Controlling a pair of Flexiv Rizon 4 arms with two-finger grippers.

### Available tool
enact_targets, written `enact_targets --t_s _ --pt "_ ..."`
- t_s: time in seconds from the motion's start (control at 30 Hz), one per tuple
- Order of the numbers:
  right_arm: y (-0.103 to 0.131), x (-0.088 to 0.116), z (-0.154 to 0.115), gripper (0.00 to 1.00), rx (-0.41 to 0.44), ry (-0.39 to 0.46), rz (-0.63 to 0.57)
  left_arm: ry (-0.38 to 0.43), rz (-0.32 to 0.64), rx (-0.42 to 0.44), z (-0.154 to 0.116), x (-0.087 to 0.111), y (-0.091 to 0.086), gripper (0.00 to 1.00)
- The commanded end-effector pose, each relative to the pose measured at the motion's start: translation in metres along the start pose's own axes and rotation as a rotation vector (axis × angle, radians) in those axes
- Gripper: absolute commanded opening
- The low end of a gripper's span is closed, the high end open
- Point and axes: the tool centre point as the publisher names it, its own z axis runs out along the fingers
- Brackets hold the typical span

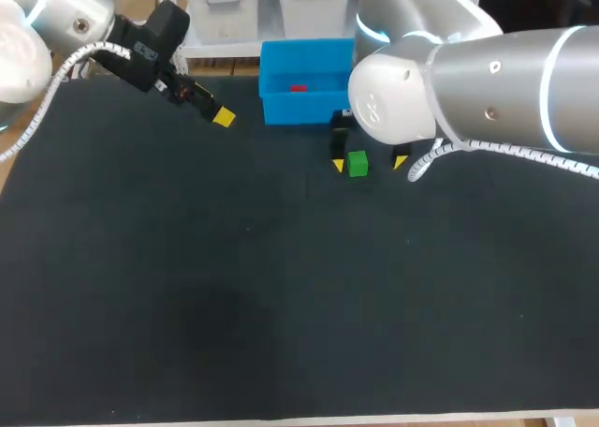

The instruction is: Use the left arm to pick the red cube and place it into the blue plastic box first, then use the right arm to grasp the green cube and put it into the same blue plastic box after the first action is fully finished.

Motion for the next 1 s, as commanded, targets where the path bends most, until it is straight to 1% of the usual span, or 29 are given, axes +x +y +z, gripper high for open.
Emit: enact_targets --t_s 0.03,0.3,0.33,0.4,0.53,0.8,1.0 --pt "-0.001 -0.002 -0.003 1.00 0.003 -0.002 0.001 -0.003 0.003 0.002 0.000 0.001 0.001 1.00" --pt "0.000 -0.007 0.000 1.00 0.024 0.002 0.000 -0.003 0.003 0.002 0.000 0.001 0.001 1.00" --pt "0.000 -0.008 0.000 1.00 0.034 0.004 0.001 -0.003 0.003 0.002 0.000 0.001 0.001 1.00" --pt "0.001 -0.010 0.001 1.00 0.082 0.002 0.003 -0.003 0.003 0.002 0.000 0.001 0.001 1.00" --pt "0.003 -0.012 0.003 1.00 0.100 -0.005 0.021 -0.003 0.003 0.002 0.000 0.001 0.001 1.00" --pt "0.009 -0.016 0.004 1.00 0.069 -0.027 0.054 -0.003 0.003 0.002 0.000 0.001 0.001 1.00" --pt "0.014 -0.017 0.008 1.00 0.066 -0.042 0.060 -0.003 0.003 0.002 0.000 0.001 0.001 1.00"
